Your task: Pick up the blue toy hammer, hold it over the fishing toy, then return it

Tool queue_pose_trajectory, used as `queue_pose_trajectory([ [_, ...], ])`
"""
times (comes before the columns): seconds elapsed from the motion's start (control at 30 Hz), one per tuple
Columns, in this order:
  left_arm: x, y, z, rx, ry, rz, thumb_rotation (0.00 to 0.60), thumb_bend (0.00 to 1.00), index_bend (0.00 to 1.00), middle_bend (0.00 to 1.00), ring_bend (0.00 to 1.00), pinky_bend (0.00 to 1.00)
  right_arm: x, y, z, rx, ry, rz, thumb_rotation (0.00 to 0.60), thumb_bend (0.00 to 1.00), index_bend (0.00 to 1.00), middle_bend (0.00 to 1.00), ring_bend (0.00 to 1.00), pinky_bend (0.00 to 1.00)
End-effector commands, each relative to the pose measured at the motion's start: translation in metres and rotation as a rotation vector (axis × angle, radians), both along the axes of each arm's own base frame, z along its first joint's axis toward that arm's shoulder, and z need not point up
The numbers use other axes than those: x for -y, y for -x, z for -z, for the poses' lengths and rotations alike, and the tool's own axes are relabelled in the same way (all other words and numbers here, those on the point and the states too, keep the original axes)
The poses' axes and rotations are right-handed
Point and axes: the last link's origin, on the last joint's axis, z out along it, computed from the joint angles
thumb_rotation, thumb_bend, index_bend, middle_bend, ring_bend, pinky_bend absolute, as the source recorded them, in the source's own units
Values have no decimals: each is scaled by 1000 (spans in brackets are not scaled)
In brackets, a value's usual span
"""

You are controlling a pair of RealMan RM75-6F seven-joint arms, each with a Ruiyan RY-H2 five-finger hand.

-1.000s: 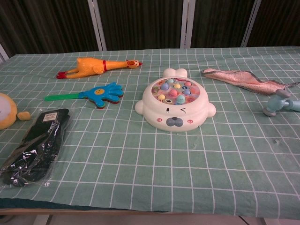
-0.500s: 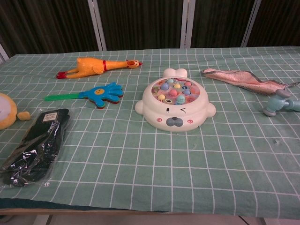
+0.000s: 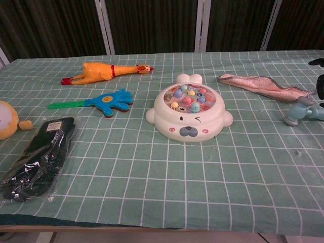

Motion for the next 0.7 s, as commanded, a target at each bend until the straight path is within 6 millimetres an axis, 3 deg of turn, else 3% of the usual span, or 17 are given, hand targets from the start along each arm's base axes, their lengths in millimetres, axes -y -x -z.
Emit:
queue_pose_trajectory([
  [0.03,0,0,0,2,-2,0,600,410,0,0,0,0,2,3,2,2,-6,14,600,487,648,0,0,0],
  [0.23,0,0,0,0,1,0,600,408,0,0,0,0,5,6,4,-2,-12,31,600,486,589,0,0,0],
  [0.7,-1,0,1,-3,3,-5,600,409,0,0,0,0,11,-1,21,-26,-53,29,600,494,598,0,0,0],
])
